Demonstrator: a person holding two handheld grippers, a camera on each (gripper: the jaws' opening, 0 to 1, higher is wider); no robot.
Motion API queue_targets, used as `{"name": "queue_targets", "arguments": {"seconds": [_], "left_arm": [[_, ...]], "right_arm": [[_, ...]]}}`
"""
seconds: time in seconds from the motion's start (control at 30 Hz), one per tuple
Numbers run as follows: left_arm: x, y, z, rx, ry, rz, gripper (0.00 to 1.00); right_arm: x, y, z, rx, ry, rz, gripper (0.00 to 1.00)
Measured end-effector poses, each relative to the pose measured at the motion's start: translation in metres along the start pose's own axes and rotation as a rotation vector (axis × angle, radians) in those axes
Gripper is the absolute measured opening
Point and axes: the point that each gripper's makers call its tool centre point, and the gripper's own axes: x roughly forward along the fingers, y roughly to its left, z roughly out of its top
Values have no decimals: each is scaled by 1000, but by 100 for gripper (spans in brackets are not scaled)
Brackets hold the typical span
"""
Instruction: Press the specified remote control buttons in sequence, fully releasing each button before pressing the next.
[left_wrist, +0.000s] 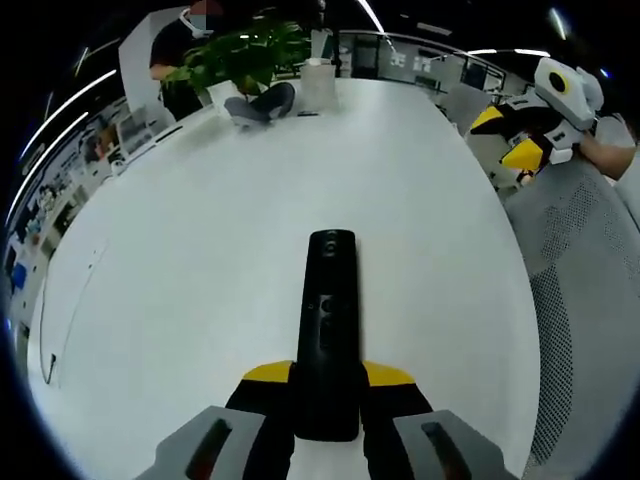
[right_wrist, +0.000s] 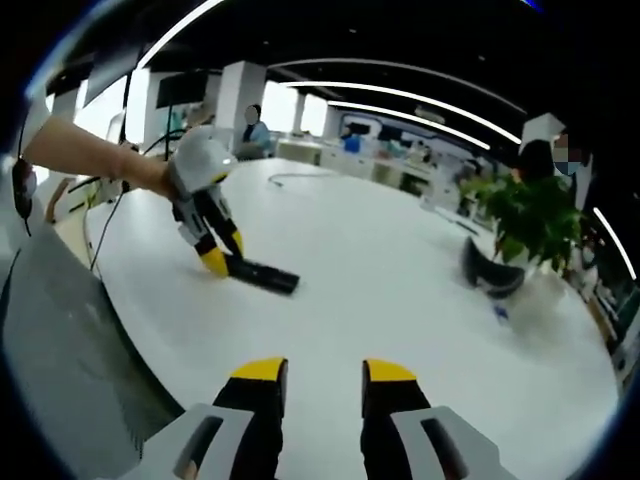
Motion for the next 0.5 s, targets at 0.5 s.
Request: {"name": "queue_targets", "arguments": {"seconds": [0.5], "left_arm": [[-2,-6,-2,-11,-23,2,23]], "right_arm": [[0,-1,0,-4,0,-6,26]]}}
